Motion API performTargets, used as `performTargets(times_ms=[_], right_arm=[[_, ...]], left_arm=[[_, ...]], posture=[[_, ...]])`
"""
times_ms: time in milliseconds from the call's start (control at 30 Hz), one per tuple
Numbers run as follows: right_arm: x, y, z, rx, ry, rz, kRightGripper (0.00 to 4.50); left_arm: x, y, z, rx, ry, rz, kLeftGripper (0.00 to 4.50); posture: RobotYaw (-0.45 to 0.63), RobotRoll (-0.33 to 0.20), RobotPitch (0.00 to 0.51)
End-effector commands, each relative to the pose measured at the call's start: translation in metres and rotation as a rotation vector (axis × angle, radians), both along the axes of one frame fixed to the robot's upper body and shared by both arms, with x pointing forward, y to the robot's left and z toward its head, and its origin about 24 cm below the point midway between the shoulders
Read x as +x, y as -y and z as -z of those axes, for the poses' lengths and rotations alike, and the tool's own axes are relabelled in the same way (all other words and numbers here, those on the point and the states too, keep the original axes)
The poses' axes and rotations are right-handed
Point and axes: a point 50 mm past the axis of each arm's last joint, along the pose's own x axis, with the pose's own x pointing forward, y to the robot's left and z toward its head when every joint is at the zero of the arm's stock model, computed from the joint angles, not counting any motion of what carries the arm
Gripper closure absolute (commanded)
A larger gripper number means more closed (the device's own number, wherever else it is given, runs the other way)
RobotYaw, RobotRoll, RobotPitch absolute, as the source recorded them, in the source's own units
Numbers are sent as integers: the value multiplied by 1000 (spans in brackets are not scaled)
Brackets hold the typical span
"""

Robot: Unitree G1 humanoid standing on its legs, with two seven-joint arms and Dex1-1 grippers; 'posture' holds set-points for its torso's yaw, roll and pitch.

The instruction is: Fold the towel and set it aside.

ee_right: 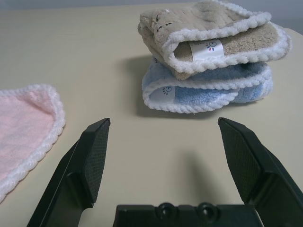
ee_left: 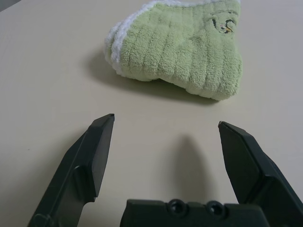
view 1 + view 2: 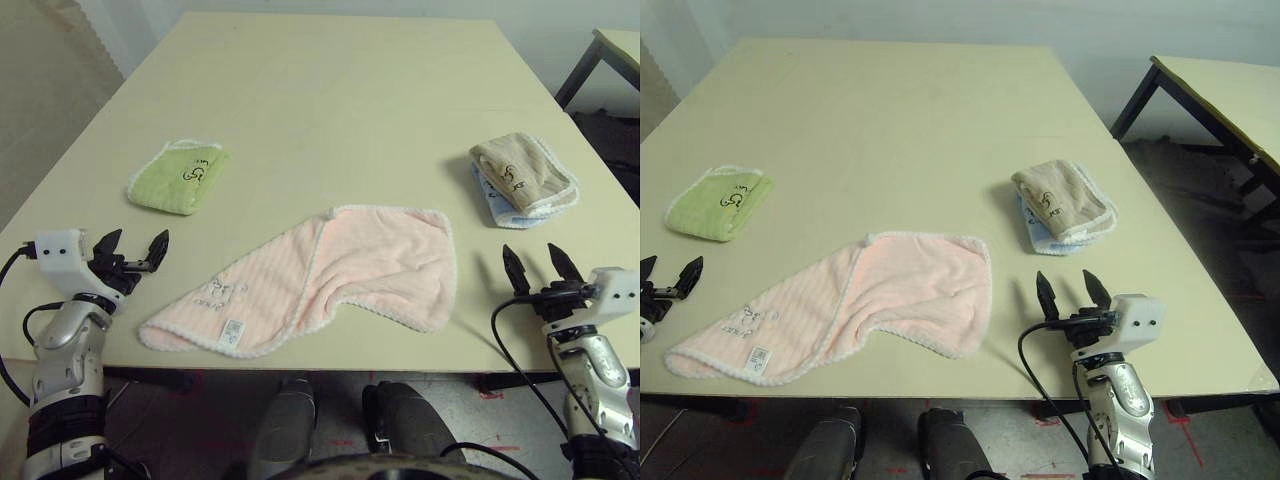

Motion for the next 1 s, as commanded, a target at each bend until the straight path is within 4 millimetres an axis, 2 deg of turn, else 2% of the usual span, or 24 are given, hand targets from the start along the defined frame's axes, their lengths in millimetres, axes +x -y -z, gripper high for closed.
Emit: performTargets(times_ms=[33,333,433,667,800,867,1000], right_arm=[[-1,-1,5,3,-17,5,48],[-4,-1,5,0,-16,6,48],[-4,0,5,-1,-19,6,48],[-2,2,5,-3,-26,-8,48],[0,1,2,-17,-21,-34,48],[2,-1,-2,-35,-14,-70,48],[9,-10,-14,-58,-8,-201,48]], left_arm=[[-1,0,3,1,-11,-2,0],[0,0,1,-1,-5,0,0],[0,4,1,-20,-2,52,0],[-2,19,-11,-33,16,321,0],[-7,30,-21,-67,11,555,0],[-13,37,-24,-51,-30,702,0],[-20,40,-27,15,-109,885,0]], posture=[[85,0,129],[84,0,133],[85,0,135],[85,0,137],[86,0,139],[84,0,139],[79,0,140]])
